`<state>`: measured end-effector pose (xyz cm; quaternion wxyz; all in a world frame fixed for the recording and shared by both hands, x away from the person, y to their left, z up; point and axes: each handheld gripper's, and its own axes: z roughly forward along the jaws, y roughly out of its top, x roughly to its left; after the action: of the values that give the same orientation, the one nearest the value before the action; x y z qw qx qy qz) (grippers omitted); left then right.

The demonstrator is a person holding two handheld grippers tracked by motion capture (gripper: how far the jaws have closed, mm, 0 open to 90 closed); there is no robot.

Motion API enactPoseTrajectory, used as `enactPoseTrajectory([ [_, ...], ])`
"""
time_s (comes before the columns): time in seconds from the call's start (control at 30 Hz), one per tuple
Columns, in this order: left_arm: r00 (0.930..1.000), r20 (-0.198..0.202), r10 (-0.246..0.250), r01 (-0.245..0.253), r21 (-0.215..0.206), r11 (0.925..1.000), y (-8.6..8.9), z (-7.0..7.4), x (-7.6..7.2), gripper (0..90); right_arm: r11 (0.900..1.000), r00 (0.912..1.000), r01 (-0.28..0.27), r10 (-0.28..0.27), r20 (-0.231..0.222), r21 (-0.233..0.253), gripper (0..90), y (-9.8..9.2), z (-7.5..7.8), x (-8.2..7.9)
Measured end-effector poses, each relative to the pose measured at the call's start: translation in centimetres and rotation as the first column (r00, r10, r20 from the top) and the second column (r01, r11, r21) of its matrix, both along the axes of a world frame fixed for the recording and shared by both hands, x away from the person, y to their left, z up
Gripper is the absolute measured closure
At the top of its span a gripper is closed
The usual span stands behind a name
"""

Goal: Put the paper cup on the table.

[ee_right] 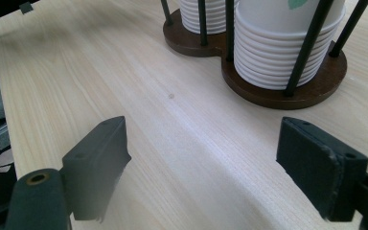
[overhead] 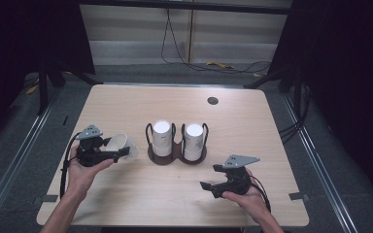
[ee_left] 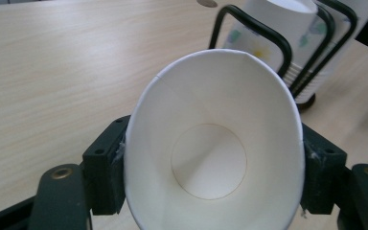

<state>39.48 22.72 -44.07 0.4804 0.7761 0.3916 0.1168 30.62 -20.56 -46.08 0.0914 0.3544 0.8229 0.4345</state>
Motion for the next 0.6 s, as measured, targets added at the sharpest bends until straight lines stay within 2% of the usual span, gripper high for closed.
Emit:
enactPoseTrajectory([
  [0.03,0.9999,0.011,0.009,-0.009,0.008,0.9999,0.0,-0.1,0.4,27.6,1.000,1.0000,0.001,-0.001,0.001,-0.002,18.3,0.0,0.0,0.0],
  [0.07,1.0000,-0.003,0.004,-0.004,0.015,0.9999,0.0,-0.2,1.0,27.5,1.000,1.0000,0.001,-0.001,0.000,-0.002,18.3,0.0,0.0,0.0],
  [0.13,0.9998,-0.015,0.012,-0.012,-0.001,0.9999,0.1,-0.7,1.7,27.5,1.000,1.0000,0.001,-0.001,-0.001,-0.003,18.3,0.0,-0.1,0.1],
  [0.23,0.9989,-0.029,0.036,-0.035,0.061,0.9975,0.2,-1.3,2.6,27.3,1.000,1.0000,0.003,-0.003,-0.004,-0.002,18.3,-0.2,-0.2,0.1],
  [0.27,0.9983,-0.038,0.045,-0.043,0.048,0.9979,0.3,-1.5,2.8,27.3,1.000,1.0000,0.004,-0.004,-0.005,-0.003,18.3,-0.2,-0.2,0.1],
  [0.33,0.9979,-0.035,0.055,-0.053,0.073,0.9960,0.3,-1.5,3.3,27.3,1.000,1.0000,0.004,-0.004,-0.007,-0.004,18.4,-0.2,-0.2,0.1],
  [0.43,0.9977,-0.028,0.062,-0.060,0.074,0.9955,0.3,-1.2,3.7,27.3,1.000,1.0000,0.002,-0.003,-0.008,-0.002,18.4,-0.1,-0.3,0.0],
  [0.5,0.9973,-0.038,0.063,-0.058,0.112,0.9920,0.1,-1.2,4.2,27.2,1.000,1.0000,-0.001,0.001,-0.007,-0.004,18.5,-0.1,-0.3,0.0],
  [0.6,0.9955,-0.048,0.081,-0.076,0.099,0.9922,0.0,-1.1,4.8,27.0,1.000,1.0000,-0.001,0.001,-0.010,-0.004,18.5,0.0,-0.3,0.0],
])
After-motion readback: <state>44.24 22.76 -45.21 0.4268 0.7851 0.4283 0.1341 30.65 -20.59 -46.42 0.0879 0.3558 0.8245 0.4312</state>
